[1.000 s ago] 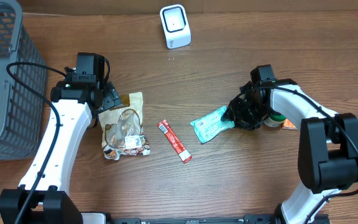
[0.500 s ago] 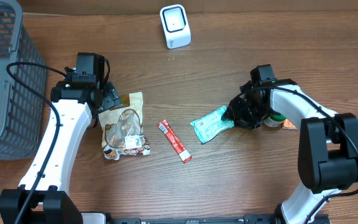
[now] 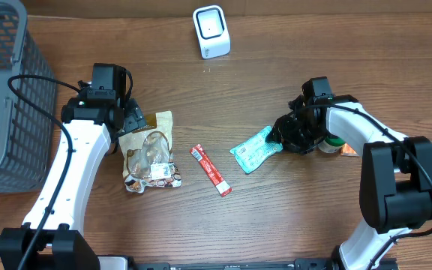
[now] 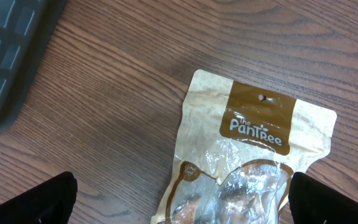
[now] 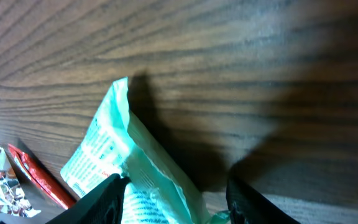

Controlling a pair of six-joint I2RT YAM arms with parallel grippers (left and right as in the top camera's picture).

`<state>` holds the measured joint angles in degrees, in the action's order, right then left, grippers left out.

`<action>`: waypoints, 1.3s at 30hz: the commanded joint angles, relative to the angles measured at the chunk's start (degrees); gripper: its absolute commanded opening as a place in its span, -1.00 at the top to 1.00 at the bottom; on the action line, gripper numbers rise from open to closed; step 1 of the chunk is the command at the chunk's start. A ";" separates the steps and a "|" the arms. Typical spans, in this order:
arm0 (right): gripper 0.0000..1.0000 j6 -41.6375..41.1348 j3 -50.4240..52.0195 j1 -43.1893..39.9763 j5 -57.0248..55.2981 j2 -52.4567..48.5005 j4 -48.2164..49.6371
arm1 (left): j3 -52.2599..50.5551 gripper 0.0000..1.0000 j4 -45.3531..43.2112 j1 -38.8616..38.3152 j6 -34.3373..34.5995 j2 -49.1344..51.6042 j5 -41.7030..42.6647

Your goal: Scan the item barcode

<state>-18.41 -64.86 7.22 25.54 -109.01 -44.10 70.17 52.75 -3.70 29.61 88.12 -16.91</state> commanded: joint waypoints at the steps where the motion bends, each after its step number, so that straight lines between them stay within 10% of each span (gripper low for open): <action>1: -0.03 -0.92 0.79 0.24 -1.88 -0.39 -0.28 | 0.96 -0.99 0.13 -0.07 -0.46 -1.14 0.02; 17: 0.07 -1.14 3.13 1.11 -0.81 -0.42 3.80 | 0.96 -1.00 0.13 -0.07 -0.46 -1.14 0.02; 24: 0.43 -1.07 3.34 1.16 1.68 -0.39 5.03 | 0.96 -0.99 0.13 -0.07 -0.46 -1.14 0.02; 39: 0.27 -1.11 3.37 1.03 1.75 -0.39 4.00 | 0.96 -0.99 0.13 -0.07 -0.44 -1.14 0.02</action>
<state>-19.51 -62.61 8.01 28.49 -108.86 -39.70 70.17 52.75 -3.70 29.61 88.12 -16.91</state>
